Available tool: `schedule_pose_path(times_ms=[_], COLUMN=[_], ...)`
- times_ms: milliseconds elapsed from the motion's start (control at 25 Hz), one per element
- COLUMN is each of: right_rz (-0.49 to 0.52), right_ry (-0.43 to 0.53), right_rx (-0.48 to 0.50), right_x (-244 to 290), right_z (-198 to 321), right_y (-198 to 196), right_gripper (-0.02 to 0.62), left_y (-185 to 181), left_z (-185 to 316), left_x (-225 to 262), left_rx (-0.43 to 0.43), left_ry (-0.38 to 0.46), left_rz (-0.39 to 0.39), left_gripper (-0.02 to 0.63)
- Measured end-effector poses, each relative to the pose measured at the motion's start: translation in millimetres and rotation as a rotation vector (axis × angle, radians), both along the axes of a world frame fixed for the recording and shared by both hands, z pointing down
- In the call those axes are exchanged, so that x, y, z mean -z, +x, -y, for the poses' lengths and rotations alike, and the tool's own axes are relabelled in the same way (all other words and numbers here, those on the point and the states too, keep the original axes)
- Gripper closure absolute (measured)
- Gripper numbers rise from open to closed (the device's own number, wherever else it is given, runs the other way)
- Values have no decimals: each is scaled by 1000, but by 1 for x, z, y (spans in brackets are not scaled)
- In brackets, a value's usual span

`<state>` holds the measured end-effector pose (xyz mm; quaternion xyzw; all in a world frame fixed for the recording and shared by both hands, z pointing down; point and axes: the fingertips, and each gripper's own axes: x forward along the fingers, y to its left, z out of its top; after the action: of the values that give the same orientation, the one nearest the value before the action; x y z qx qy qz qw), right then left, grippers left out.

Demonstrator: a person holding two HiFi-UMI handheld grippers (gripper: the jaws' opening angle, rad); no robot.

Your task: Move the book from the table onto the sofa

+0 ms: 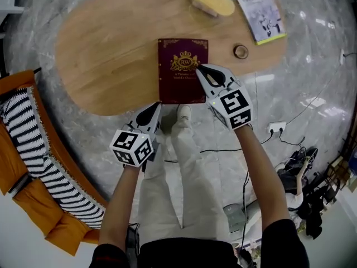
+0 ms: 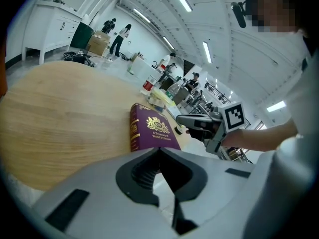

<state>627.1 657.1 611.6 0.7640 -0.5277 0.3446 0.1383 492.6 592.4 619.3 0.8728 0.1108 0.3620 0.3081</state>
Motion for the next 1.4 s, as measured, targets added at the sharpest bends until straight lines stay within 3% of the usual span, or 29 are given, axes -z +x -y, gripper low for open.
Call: schedule_pose_path(times_ms=[80,160,240,440,1000,1120,1400], right_rz=[1,11,0,-1,60,117,132], right_ry=[-18,-35,-58,-112,-220,-217,-203], right_rx=[33,77,131,268,437,434,414], right_x=[-6,-12,-16,-26,-55,-62,-61], right_z=[6,15,25,53,79,80,80], right_y=[4,9,16,31,45,40,39], right_gripper=[557,463,460,357,307,298,298], left_y=[-3,-4,-6,-9,-24,-28,-31], left_z=[1,1,-1,-5,1,6,8], left_x=[-2,-5,-7,-11,-22,-24,-29], left_rx=[8,13,18,28,34,51,68], left_ry=[-5,-13,-22,-39,-46,-48,-57], left_rz=[10,18,26,40,82,89,100], left_gripper=[591,591,591,591,591,591,591])
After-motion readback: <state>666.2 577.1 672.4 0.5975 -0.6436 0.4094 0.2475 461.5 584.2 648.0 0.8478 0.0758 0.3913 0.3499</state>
